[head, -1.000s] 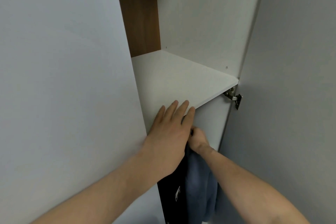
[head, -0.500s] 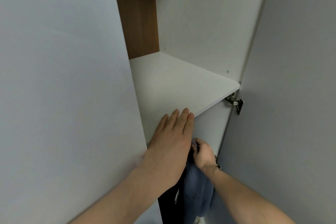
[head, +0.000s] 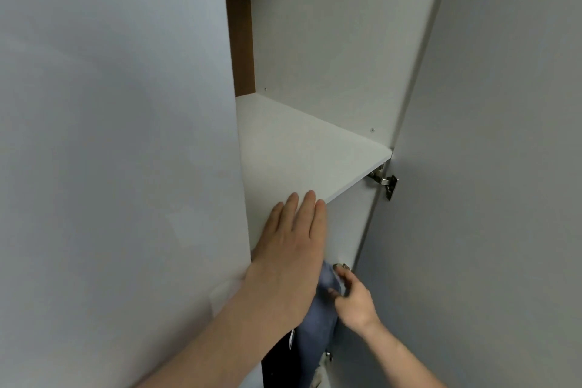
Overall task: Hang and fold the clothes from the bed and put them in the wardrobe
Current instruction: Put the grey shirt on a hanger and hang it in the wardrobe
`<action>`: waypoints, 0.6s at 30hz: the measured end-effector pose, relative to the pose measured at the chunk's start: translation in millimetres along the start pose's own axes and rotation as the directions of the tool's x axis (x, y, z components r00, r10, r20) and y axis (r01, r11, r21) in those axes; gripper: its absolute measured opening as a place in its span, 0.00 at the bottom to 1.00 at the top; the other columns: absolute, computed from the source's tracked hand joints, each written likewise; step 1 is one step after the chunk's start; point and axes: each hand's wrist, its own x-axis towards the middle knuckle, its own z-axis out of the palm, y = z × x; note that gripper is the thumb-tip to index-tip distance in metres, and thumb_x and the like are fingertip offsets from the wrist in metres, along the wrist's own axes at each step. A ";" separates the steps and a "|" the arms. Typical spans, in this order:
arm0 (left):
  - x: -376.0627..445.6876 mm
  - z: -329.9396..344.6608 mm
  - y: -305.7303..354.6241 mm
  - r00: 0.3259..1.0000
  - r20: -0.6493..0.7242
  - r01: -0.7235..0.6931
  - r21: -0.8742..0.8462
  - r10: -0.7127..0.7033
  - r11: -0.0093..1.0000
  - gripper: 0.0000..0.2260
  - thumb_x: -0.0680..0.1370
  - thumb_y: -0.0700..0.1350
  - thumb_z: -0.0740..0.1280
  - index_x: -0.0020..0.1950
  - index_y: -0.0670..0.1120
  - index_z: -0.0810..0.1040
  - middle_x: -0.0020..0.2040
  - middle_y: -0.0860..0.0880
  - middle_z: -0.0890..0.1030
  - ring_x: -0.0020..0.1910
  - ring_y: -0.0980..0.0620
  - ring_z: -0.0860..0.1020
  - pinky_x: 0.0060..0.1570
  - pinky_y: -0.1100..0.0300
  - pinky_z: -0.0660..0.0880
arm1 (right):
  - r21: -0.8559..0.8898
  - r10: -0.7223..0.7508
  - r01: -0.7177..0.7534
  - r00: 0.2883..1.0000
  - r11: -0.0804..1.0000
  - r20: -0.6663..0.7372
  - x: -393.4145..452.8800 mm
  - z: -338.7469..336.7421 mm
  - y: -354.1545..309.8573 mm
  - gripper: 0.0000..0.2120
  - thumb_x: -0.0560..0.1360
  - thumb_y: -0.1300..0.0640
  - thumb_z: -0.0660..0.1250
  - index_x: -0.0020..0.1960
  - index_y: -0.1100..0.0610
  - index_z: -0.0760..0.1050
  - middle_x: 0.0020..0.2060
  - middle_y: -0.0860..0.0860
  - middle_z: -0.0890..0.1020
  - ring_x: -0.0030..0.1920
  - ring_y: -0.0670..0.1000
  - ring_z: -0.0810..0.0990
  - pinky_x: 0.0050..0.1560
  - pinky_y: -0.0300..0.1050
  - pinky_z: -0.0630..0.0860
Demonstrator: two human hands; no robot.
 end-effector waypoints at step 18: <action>-25.0 35.2 25.0 0.964 -0.110 -0.261 -0.539 0.240 0.801 0.31 0.74 0.38 0.57 0.78 0.51 0.66 0.82 0.51 0.56 0.81 0.48 0.50 0.79 0.49 0.51 | -0.065 -0.032 0.010 0.935 0.998 -0.353 -175.5 -40.7 -1.2 0.30 0.79 0.52 0.70 0.78 0.44 0.64 0.77 0.41 0.64 0.78 0.42 0.59 0.78 0.40 0.56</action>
